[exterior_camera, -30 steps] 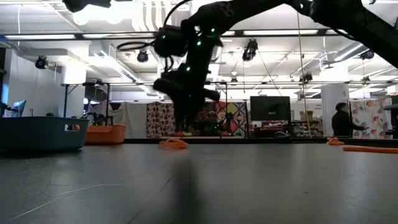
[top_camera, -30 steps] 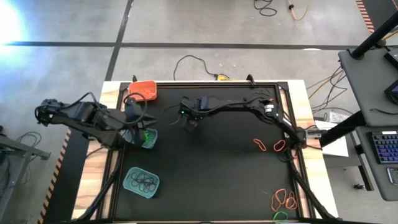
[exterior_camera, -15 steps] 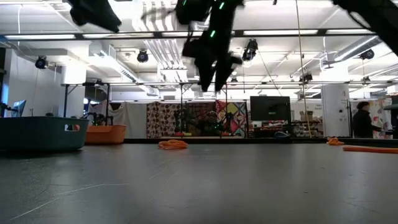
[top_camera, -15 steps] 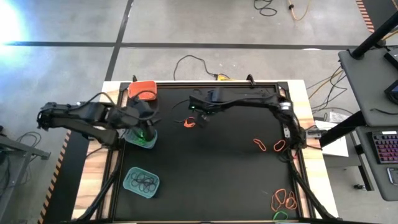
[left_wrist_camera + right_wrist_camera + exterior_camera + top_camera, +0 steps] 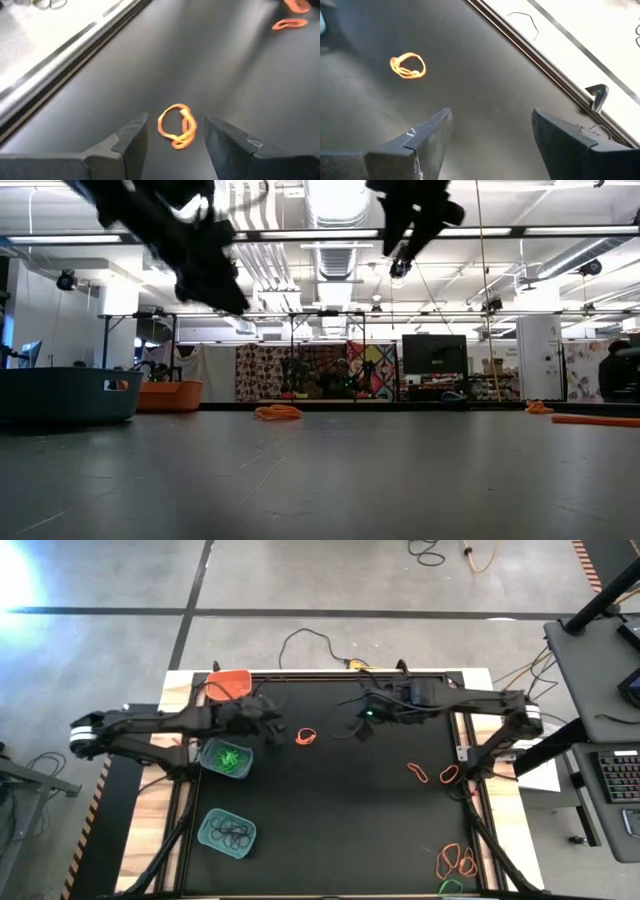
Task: Sort rubber bands into baskets
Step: Put the orange rubber band into the orange bin
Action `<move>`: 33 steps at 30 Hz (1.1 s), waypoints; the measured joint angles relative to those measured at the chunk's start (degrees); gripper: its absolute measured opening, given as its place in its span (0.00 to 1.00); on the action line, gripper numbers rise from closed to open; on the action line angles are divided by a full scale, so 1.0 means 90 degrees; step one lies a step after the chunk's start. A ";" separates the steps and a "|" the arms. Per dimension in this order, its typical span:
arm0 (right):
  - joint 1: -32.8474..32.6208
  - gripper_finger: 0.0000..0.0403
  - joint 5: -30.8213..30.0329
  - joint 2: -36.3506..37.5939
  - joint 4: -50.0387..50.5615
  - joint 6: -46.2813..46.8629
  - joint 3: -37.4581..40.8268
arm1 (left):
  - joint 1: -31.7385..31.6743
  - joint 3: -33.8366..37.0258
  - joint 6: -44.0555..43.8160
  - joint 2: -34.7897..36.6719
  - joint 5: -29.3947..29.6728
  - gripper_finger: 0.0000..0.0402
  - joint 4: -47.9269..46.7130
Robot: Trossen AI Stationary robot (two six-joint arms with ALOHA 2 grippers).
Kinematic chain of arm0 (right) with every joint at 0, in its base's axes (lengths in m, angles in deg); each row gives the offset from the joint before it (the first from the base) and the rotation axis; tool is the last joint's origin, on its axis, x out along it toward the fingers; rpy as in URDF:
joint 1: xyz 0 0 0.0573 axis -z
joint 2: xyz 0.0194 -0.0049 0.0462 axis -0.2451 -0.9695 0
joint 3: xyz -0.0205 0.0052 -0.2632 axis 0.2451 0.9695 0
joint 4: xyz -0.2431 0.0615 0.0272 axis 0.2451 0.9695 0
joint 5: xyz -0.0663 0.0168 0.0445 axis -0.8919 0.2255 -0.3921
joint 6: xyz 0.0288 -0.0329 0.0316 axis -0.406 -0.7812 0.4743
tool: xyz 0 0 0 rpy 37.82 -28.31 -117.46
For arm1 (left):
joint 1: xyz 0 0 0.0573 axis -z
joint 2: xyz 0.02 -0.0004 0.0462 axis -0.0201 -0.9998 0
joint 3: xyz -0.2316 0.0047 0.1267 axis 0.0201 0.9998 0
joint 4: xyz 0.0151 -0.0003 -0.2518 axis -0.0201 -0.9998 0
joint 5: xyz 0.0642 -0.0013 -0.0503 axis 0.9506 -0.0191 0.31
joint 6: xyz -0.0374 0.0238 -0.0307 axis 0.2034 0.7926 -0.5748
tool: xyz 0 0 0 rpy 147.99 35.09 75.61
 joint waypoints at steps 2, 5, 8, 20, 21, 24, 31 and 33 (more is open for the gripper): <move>0.0003 0.66 0.0001 0.0229 -0.0238 -0.0054 0.0473 | -0.0279 0.0331 0.0040 -0.0245 -0.0224 0.42 0.0543; 0.0005 0.66 -0.0004 0.0533 -0.0426 -0.0061 0.1133 | -0.0497 0.0651 -0.0021 -0.0609 -0.0422 0.40 0.1321; 0.0004 0.65 -0.0180 0.0767 -0.0655 -0.0063 0.1668 | -0.0640 0.0776 -0.0155 -0.1139 -0.0427 0.39 0.1670; 0.0025 0.66 -0.0490 0.1128 -0.1087 -0.0731 0.2220 | -0.0765 0.0032 -0.1462 -0.3308 -0.0638 0.39 0.2176; 0.0044 0.66 -0.0496 0.1132 -0.1096 -0.0766 0.2208 | -0.0765 -0.0048 -0.1397 -0.3401 -0.0711 0.39 0.2175; 0.0075 0.66 -0.0499 0.1125 -0.1101 -0.0833 0.2200 | -0.0767 -0.0217 -0.1022 -0.3580 -0.0748 0.39 0.2188; 0.0155 0.66 -0.0491 0.1098 -0.1230 -0.0597 0.2202 | -0.0797 -0.0211 0.0180 -0.3836 -0.0737 0.35 0.2208; 0.0210 0.66 -0.0495 0.1098 -0.1247 -0.0455 0.2202 | -0.0796 -0.0198 0.0426 -0.3926 -0.0737 0.30 0.2275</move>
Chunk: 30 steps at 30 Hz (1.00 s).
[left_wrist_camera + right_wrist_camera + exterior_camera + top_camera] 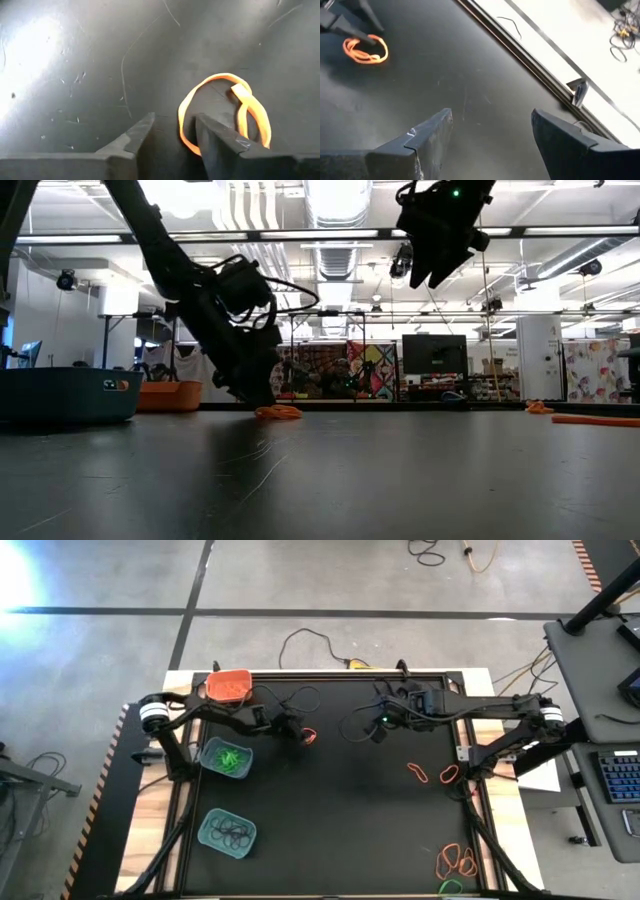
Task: Sort rubber bands into baskets
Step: Put the orange rubber band into the orange bin
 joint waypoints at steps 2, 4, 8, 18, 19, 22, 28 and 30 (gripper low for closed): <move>0.0061 0.66 -0.0002 0.0000 -0.0013 0.0131 0.0000 | 0.0001 -0.0002 0.0145 -0.0100 -0.0009 0.24 0.0030; 0.0134 0.66 -0.0003 0.0000 -0.0045 0.0241 0.0000 | 0.0007 -0.0006 0.0178 -0.0149 -0.0015 0.18 0.0049; 0.0244 0.66 -0.0007 0.0000 -0.0138 0.0303 0.0000 | 0.0011 -0.0006 0.0295 -0.0158 -0.0060 0.04 0.0047; 0.0297 0.66 -0.0004 0.0000 -0.0476 0.0304 -0.0037 | -0.0050 0.0059 0.0274 0.0531 0.0082 0.00 -0.0349; 0.0297 0.66 -0.0004 0.0000 -0.0477 0.0311 -0.0044 | -0.0081 0.0054 0.0250 0.0738 0.0143 0.00 -0.0366; 0.0309 0.66 -0.0004 0.0000 -0.0477 0.0394 -0.0046 | -0.0273 -0.0106 0.0164 0.1363 0.0359 0.00 -0.0864; 0.0380 0.66 -0.0007 0.0000 -0.0577 0.0595 -0.0046 | -0.1137 -0.0695 0.0414 0.2330 0.0711 0.00 -0.2028; 0.0382 0.66 -0.0008 0.0000 -0.0666 0.0585 -0.0046 | -0.1568 -0.0887 0.0457 0.2470 0.0717 0.00 -0.2475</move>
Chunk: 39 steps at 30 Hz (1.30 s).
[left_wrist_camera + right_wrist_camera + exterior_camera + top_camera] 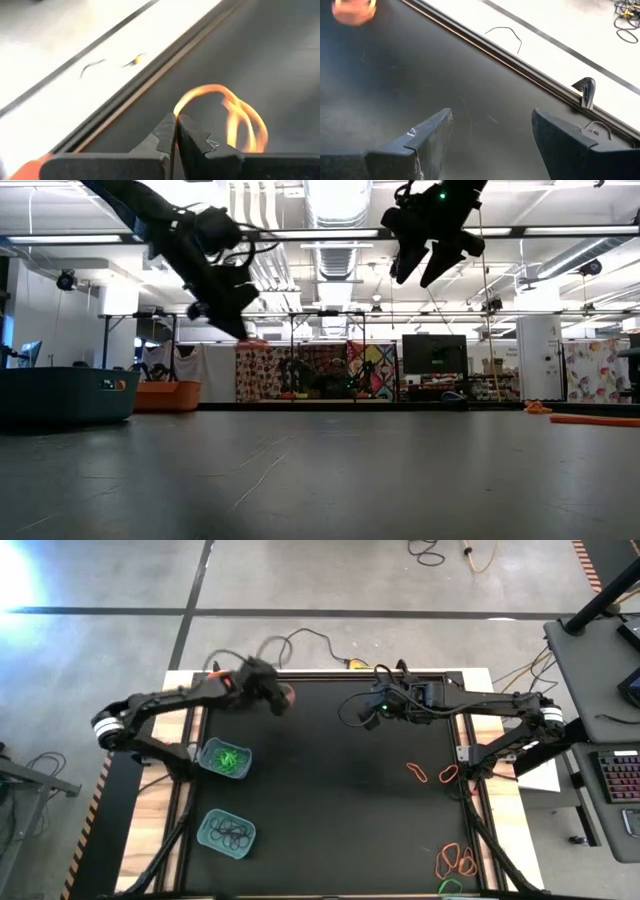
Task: Sort rubber bands into baskets
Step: Put the orange rubber band into the orange bin
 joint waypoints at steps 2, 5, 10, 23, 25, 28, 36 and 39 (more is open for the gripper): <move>0.0029 0.66 -0.0024 0.0000 -0.0001 -0.0021 0.0000 | -0.0418 -0.0219 0.0007 0.0048 -0.0031 0.00 -0.0440; 0.0039 0.66 -0.0046 0.0000 0.0001 -0.0022 0.0000 | -0.1048 -0.0489 0.0005 0.0022 -0.0555 0.00 -0.1024; 0.0041 0.66 -0.0151 -0.0002 0.0004 -0.0025 -0.0002 | -0.1539 -0.0506 -0.0240 -0.0233 -0.1877 0.00 -0.1113; 0.0039 0.66 -0.0144 -0.0002 0.0004 -0.0007 -0.0005 | -0.1359 -0.0388 -0.0687 -0.0385 -0.2496 0.00 -0.1173; 0.0039 0.66 -0.0141 -0.0002 0.0004 -0.0004 -0.0005 | -0.1380 -0.0449 -0.0663 -0.0210 -0.1992 0.00 -0.1241; 0.0039 0.66 -0.0140 -0.0002 0.0004 -0.0002 -0.0005 | -0.1438 -0.0477 -0.0688 -0.0019 -0.1041 0.00 -0.1457; 0.0039 0.66 -0.0137 -0.0002 0.0006 0.0094 -0.0005 | -0.2244 -0.0244 -0.2720 0.0039 0.0929 0.00 -0.1905; 0.0039 0.66 -0.0137 -0.0002 0.0006 0.0094 -0.0005 | -0.2604 -0.0028 -0.3149 0.0020 0.0968 0.00 -0.1728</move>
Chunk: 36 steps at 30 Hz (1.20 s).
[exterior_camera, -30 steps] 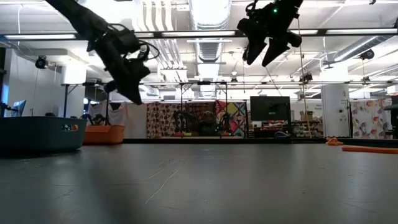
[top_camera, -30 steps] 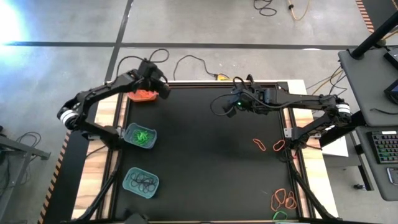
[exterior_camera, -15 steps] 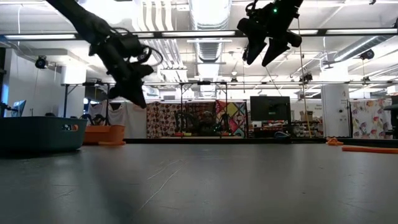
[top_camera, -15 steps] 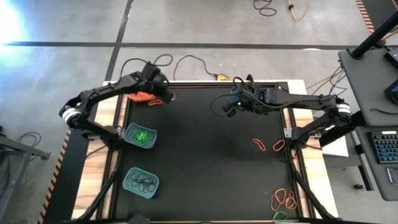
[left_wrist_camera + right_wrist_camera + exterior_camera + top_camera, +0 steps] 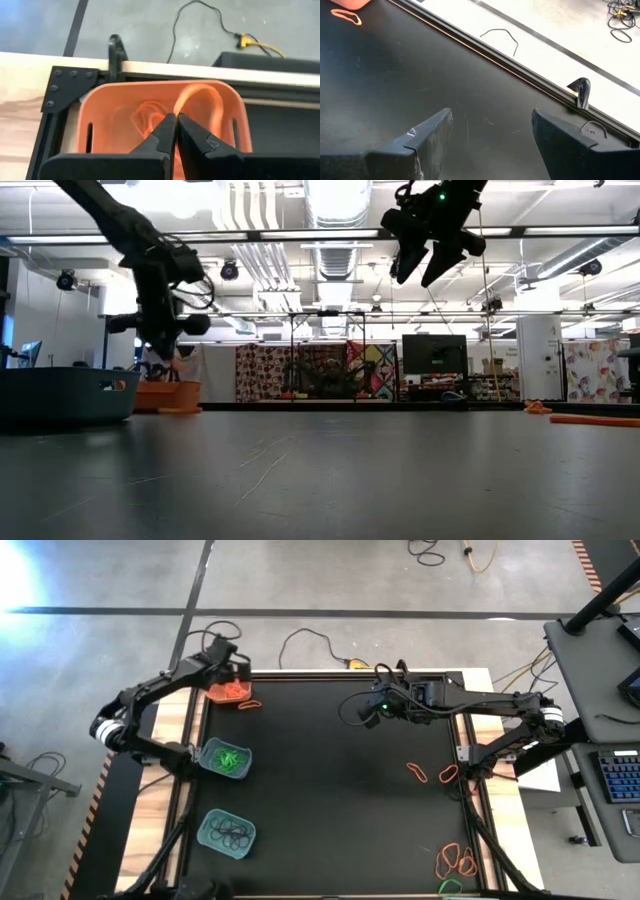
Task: Sort rubber bands into baskets
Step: Put the orange rubber band into the orange bin
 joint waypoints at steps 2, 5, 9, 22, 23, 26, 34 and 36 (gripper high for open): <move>0.0000 0.66 0.0000 0.0000 0.0003 0.0001 0.0000 | -0.0025 0.0059 -0.0036 -0.0029 0.0010 0.00 0.0234; 0.0000 0.66 0.0000 -0.0002 0.0000 0.0005 0.0000 | 0.0013 0.0067 -0.0038 -0.0146 0.0137 0.00 0.0274; -0.0005 0.66 0.0005 -0.0002 0.0003 0.0021 0.0000 | 0.0143 0.0073 -0.0026 -0.0372 0.0630 0.00 0.0290; -0.0017 0.66 0.0022 -0.0002 0.0027 0.0053 0.0007 | 0.0493 0.0117 0.0438 -0.1673 0.0614 0.00 0.0167; -0.0017 0.66 0.0036 -0.0002 0.0039 0.0053 0.0007 | 0.0502 0.0106 0.0425 -0.1709 0.0492 0.00 0.0157; -0.0017 0.66 0.0044 -0.0002 0.0064 0.0045 0.0007 | 0.0515 0.0037 0.0445 -0.1770 0.0415 0.00 0.0164; -0.0012 0.66 0.0041 -0.0002 0.0061 -0.0055 0.0010 | 0.0511 0.0015 0.0714 -0.1766 0.0310 0.02 -0.0133; -0.0015 0.66 0.0041 -0.0002 0.0059 -0.0120 0.0012 | 0.0511 -0.0032 0.0759 -0.1728 0.0293 0.05 -0.0353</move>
